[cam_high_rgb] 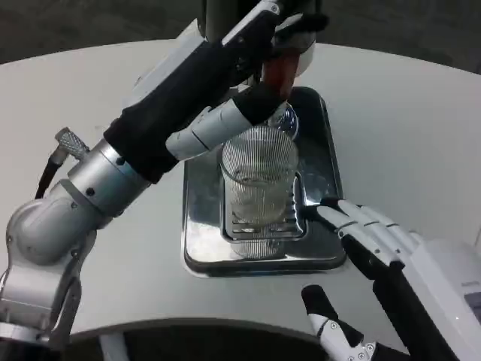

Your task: Grasp the cup under the faucet to collect the drink, then remove the cup.

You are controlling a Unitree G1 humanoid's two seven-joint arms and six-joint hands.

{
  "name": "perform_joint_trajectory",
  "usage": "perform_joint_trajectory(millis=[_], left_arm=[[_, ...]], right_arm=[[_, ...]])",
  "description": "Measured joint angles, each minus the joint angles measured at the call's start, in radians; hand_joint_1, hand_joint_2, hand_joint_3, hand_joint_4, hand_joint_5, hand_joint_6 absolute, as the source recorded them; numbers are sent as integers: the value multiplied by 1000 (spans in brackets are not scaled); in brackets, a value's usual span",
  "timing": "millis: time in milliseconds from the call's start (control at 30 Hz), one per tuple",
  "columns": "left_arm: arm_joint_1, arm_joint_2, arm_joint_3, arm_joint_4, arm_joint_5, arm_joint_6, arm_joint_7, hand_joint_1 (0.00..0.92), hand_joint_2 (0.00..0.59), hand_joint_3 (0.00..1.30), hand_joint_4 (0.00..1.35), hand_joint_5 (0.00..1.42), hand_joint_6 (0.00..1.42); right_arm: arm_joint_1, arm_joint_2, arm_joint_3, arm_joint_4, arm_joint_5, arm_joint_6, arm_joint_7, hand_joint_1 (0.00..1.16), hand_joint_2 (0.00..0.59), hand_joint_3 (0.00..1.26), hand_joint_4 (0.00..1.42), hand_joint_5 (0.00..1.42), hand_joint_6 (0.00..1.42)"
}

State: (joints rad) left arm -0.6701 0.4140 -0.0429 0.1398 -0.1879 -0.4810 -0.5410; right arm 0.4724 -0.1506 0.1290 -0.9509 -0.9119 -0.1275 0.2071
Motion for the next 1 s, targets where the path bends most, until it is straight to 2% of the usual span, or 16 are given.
perform_joint_trajectory(millis=[300, 467, 633, 733, 833, 1000], left_arm=[[0, -1, 34, 24, 8, 0, 4, 0, 101, 0, 0, 108, 78], [-7, -1, 49, 72, 5, -1, 5, 0, 99, 0, 0, 15, 4], [-10, -21, 57, 102, -31, 22, -32, 0, 93, 0, 0, 0, 0], [-14, -38, 57, 109, -68, 58, -69, 0, 82, 0, 0, 0, 0], [-24, -62, 60, 109, -142, 137, -115, 0, 81, 0, 0, 0, 0], [-41, -66, 76, 81, -220, 263, -170, 0, 66, 0, 0, 0, 0]], right_arm=[[4, 12, 6, 0, -4, -1, -1, 359, 491, 187, 119, 133, 205], [4, 20, 12, 0, -6, -1, -1, 359, 491, 187, 119, 139, 207], [5, 22, 12, 0, -8, -1, -1, 359, 491, 187, 121, 144, 208], [5, 23, 13, 0, -9, -1, -1, 359, 491, 187, 125, 148, 209], [4, 24, 14, 0, -14, -1, -1, 359, 491, 187, 127, 153, 210], [4, 26, 14, 0, -17, -1, -1, 359, 491, 187, 129, 158, 223]])
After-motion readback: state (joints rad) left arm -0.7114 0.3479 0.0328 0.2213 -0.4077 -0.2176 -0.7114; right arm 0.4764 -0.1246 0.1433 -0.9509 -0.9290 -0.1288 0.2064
